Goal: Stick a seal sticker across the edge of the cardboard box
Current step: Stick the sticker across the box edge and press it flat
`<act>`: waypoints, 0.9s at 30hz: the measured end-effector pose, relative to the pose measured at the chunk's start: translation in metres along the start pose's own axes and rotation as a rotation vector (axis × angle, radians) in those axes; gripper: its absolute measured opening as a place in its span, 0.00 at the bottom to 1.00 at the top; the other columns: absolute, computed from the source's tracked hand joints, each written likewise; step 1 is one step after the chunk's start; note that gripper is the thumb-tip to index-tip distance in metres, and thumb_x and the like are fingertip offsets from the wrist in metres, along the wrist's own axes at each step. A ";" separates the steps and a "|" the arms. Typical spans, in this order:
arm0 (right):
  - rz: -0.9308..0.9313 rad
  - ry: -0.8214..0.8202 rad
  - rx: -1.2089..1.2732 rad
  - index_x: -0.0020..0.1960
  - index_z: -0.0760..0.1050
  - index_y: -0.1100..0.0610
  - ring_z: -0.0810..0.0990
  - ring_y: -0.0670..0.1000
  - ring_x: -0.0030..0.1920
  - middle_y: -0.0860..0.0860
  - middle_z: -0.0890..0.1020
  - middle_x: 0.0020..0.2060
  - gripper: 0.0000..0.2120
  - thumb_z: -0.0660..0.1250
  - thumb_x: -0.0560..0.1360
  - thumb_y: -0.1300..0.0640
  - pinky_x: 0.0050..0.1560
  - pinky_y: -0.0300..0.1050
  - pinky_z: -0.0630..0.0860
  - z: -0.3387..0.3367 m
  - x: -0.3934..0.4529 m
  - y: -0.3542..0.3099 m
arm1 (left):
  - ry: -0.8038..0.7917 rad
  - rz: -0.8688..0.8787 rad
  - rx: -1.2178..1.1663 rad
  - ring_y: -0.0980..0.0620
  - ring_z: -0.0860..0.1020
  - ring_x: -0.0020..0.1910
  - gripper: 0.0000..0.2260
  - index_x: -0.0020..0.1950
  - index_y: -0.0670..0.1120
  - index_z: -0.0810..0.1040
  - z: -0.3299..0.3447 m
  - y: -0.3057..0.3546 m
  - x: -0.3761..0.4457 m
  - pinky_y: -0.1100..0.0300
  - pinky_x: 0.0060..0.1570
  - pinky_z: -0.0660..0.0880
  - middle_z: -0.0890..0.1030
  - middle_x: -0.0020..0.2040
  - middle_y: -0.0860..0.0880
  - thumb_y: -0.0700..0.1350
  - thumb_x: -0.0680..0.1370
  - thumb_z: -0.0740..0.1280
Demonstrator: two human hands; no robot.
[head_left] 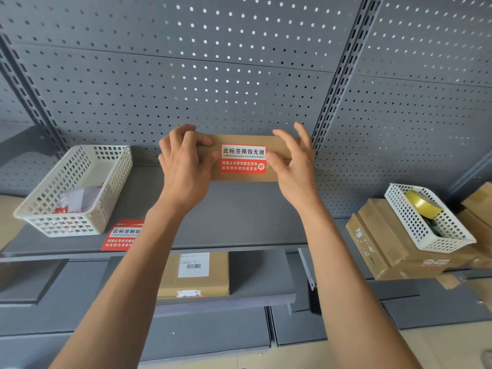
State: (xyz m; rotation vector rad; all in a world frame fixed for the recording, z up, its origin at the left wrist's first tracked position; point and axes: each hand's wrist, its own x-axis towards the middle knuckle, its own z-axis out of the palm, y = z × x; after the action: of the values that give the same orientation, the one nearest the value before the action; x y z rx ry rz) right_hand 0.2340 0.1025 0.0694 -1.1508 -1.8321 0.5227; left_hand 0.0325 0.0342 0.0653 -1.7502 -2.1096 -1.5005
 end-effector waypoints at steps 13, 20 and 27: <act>0.094 -0.116 0.114 0.73 0.72 0.50 0.56 0.40 0.76 0.45 0.55 0.80 0.19 0.56 0.85 0.58 0.71 0.36 0.53 -0.018 -0.020 -0.005 | -0.104 -0.129 -0.154 0.52 0.58 0.73 0.12 0.57 0.54 0.78 -0.010 0.005 -0.021 0.56 0.68 0.54 0.65 0.74 0.55 0.54 0.75 0.64; 0.141 -0.146 0.122 0.72 0.74 0.52 0.57 0.41 0.77 0.47 0.58 0.80 0.18 0.57 0.84 0.59 0.75 0.41 0.57 -0.015 -0.044 -0.003 | -0.114 -0.140 -0.191 0.51 0.58 0.73 0.17 0.57 0.51 0.80 -0.009 -0.008 -0.052 0.47 0.74 0.60 0.65 0.74 0.54 0.51 0.70 0.65; 0.180 -0.181 0.099 0.71 0.75 0.53 0.59 0.44 0.78 0.49 0.60 0.79 0.18 0.58 0.83 0.59 0.78 0.47 0.57 -0.008 -0.071 0.008 | -0.187 -0.119 -0.161 0.48 0.56 0.75 0.16 0.57 0.51 0.80 -0.005 -0.025 -0.080 0.43 0.73 0.62 0.64 0.76 0.49 0.53 0.71 0.66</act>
State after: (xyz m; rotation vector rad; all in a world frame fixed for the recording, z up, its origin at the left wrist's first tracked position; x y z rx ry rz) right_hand 0.2570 0.0439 0.0355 -1.2413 -1.8407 0.8353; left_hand 0.0404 -0.0269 0.0086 -1.9192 -2.2763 -1.6383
